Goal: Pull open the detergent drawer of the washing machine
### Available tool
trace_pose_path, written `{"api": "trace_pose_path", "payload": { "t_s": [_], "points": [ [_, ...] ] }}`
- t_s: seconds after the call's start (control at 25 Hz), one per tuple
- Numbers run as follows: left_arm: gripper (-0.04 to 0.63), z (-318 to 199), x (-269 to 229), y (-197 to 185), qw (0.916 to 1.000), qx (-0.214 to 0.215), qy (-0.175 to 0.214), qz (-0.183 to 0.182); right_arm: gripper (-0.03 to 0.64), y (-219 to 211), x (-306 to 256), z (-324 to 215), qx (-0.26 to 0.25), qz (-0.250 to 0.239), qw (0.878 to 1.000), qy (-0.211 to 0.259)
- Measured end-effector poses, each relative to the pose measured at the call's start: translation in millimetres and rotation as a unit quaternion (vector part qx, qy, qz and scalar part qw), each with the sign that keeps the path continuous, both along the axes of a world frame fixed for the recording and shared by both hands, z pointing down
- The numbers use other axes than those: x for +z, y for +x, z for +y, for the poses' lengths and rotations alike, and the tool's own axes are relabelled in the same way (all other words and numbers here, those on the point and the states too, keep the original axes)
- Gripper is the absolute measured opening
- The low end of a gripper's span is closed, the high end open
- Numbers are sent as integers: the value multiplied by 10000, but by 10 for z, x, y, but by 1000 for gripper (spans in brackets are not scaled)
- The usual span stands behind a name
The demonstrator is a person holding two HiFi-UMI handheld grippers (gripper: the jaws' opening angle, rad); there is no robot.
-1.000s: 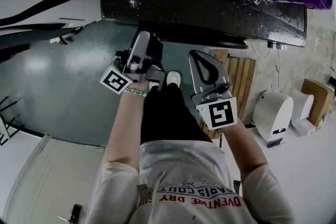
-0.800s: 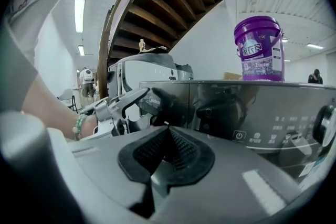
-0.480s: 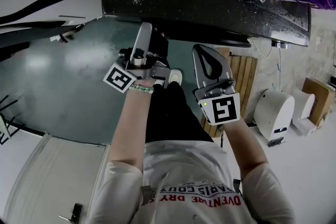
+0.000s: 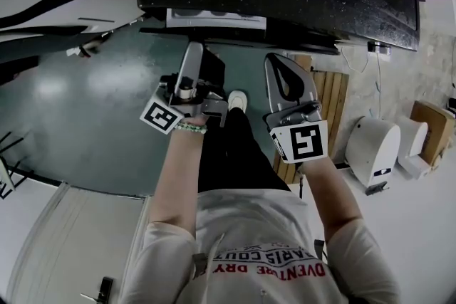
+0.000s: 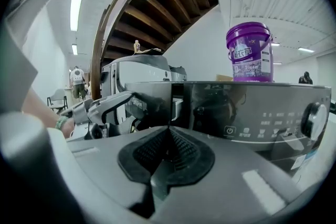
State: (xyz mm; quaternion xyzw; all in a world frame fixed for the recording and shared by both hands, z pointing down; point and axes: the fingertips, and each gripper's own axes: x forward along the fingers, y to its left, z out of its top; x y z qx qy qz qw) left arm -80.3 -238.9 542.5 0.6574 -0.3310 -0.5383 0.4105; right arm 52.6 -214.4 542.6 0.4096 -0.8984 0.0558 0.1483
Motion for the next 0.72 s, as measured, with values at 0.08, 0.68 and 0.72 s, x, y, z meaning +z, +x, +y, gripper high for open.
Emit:
{"api": "trace_pose_path", "payload": {
  "t_s": [0.08, 0.68, 0.72],
  "points": [
    [255, 35, 1, 13, 10000, 16, -39, 16, 2, 50, -4, 24, 72, 26, 10000, 25],
    [255, 653, 10, 68, 9998, 150, -14, -100, 2, 46, -33, 440, -51, 55, 9999, 112],
    [255, 690, 9, 72, 9998, 159, -9, -96, 2, 57, -34, 468, -22, 74, 9999, 111]
  ]
}}
